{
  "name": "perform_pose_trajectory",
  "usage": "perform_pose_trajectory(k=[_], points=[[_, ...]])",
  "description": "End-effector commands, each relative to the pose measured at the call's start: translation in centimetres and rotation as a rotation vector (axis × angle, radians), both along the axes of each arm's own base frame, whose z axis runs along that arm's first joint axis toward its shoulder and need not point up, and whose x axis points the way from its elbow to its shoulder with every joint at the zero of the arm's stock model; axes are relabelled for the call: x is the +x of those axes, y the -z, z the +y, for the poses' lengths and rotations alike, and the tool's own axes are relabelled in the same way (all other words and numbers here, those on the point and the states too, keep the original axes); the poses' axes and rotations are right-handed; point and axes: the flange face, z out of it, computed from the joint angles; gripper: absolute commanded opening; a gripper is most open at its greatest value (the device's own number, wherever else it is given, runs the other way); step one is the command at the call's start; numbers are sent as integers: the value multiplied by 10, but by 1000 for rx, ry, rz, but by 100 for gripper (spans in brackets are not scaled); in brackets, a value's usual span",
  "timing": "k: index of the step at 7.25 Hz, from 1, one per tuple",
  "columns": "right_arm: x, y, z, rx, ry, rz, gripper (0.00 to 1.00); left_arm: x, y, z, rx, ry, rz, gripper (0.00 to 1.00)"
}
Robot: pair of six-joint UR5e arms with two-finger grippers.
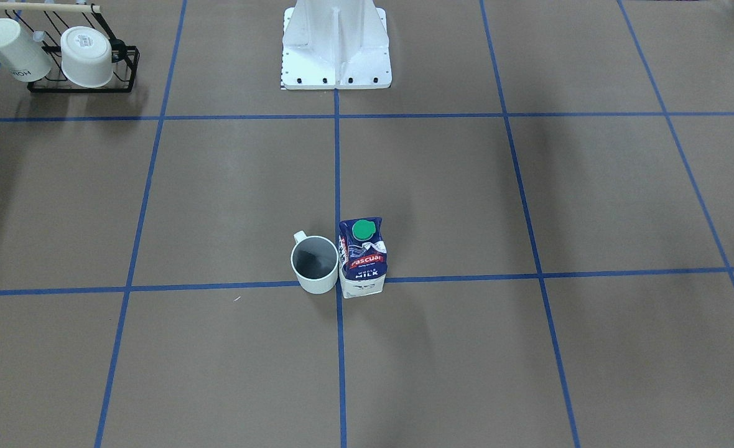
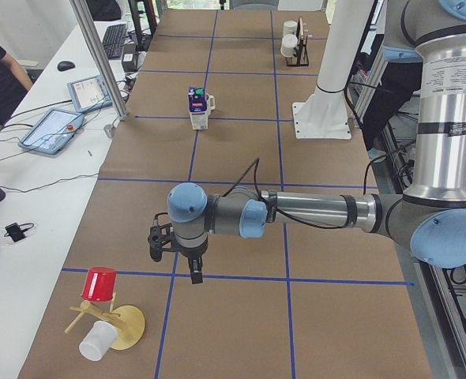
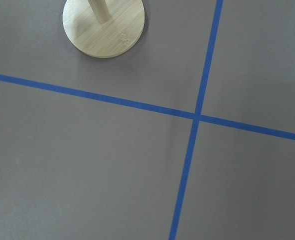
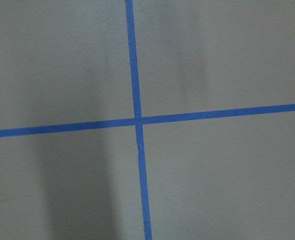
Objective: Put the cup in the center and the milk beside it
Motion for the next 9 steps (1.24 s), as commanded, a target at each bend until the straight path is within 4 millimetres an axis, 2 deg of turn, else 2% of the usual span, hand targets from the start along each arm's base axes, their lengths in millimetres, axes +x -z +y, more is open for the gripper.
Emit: perform_pose_trajectory(k=[1, 2, 9], points=[[-1, -1, 2, -14, -9, -21, 100, 1, 0, 3, -25, -2, -1, 99], [-1, -1, 3, -16, -9, -21, 100, 1, -10, 1, -44, -2, 1, 99], [2, 5, 0, -6, -17, -23, 100, 1, -7, -2, -41, -1, 7, 99]])
